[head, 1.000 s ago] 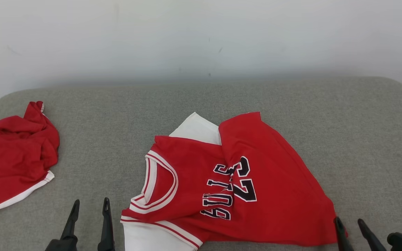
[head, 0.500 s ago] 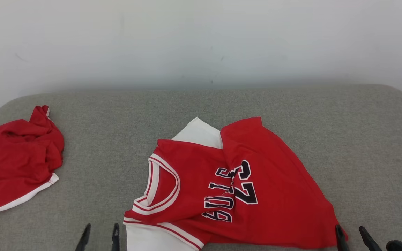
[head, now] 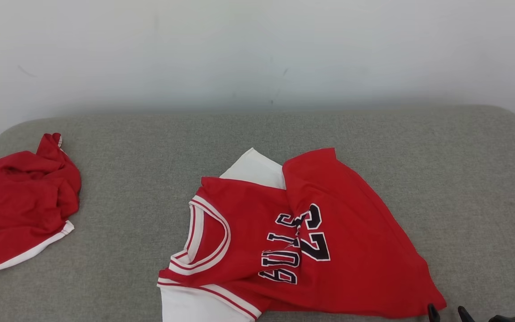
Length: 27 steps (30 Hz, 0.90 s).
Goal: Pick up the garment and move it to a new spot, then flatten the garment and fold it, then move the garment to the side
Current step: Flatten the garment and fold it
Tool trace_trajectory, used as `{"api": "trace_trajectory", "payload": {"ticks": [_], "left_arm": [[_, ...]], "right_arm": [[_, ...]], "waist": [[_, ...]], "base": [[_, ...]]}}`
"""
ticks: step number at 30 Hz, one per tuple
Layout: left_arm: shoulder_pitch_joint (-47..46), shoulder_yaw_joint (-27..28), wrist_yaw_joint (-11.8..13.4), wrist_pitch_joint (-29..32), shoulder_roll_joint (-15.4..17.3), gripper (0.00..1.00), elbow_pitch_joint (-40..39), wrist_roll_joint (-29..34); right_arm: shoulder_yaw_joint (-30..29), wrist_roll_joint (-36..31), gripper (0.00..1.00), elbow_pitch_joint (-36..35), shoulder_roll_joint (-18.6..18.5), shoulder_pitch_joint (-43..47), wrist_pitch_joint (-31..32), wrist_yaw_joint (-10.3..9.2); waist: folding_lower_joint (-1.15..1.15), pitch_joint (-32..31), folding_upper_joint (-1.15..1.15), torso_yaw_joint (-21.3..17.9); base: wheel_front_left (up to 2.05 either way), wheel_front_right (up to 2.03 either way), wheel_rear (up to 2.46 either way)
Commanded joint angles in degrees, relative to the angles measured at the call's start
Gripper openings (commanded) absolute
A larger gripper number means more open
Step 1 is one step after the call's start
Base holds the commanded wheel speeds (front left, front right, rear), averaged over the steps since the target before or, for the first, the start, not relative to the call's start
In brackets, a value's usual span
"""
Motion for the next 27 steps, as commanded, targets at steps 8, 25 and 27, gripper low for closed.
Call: {"api": "trace_trajectory", "payload": {"ticks": [8,25,27], "left_arm": [[-1.70,-0.84,-0.13,-0.19,-0.18,1.00,5.89,-2.77],[-6.21,-5.37,-0.50,-0.01,-0.27,0.00,13.27,-9.65],[-5.35,-4.54,-0.44,-0.06,-0.30,0.00,10.71,-9.31]], "right_arm": [[1.51,0.67,1.00,8.46,-1.34,-4.27,-2.75,-0.13],[7.49,4.69,0.00,25.79,-1.64,-12.57,-9.55,-0.13],[7.88,5.68,0.00,25.46,-2.05,-12.34,-10.47,-0.13]], "waist": [[0.00,0.44,0.00,-0.28],[0.00,-0.72,0.00,0.26],[0.00,-0.80,0.00,0.38]], "base": [[0.00,0.00,0.00],[0.00,0.00,0.00],[0.00,0.00,0.00]]}}
